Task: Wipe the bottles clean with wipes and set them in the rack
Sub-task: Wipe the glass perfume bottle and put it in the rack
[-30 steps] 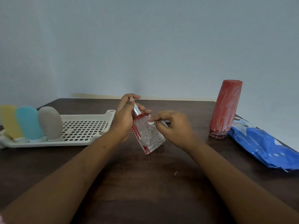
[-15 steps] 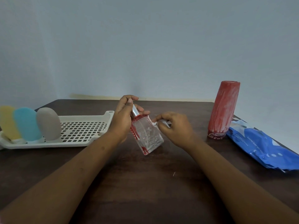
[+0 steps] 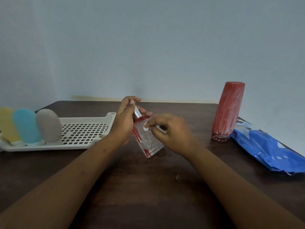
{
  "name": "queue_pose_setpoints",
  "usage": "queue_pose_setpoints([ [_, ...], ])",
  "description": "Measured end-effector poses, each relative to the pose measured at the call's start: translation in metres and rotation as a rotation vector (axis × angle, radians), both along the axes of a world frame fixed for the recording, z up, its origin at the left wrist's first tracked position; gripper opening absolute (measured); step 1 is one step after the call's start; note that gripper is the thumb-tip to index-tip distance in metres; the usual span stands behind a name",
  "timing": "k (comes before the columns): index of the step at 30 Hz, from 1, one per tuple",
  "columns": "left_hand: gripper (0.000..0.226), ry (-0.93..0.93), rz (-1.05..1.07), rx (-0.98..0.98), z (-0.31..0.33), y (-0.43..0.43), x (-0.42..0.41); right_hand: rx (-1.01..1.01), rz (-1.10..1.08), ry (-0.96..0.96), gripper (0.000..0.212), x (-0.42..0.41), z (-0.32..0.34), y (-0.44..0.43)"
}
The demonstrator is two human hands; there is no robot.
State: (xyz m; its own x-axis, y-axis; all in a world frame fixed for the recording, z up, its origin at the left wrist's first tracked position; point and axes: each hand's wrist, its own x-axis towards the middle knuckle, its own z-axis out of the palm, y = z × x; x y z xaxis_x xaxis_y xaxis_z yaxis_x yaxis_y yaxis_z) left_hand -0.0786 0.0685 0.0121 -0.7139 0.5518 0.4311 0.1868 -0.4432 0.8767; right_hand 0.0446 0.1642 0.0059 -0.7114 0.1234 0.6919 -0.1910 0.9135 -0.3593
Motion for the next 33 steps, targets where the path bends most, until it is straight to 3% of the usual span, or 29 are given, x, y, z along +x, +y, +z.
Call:
queue_pose_setpoints([
  [6,0.026,0.001,0.021,-0.02,-0.001,0.001,-0.002,-0.033,-0.068,-0.004,0.014,0.002,-0.001,0.009],
  [13,0.024,-0.017,-0.001,0.001,-0.001,0.0,-0.001,0.032,0.033,-0.031,0.015,0.001,0.001,0.001],
  [18,0.025,0.014,0.012,-0.022,0.0,0.001,-0.001,0.038,-0.064,-0.018,0.015,0.003,0.0,0.008],
  [23,0.024,0.013,0.004,-0.003,0.001,-0.003,0.004,0.16,0.034,0.032,0.016,-0.002,0.0,-0.01],
  [28,0.024,-0.011,0.0,-0.004,0.003,-0.003,0.006,0.102,-0.015,0.01,0.016,-0.001,0.0,-0.004],
  [33,0.023,0.008,0.013,0.0,0.001,-0.001,0.003,0.201,0.011,0.054,0.018,-0.004,0.002,-0.016],
])
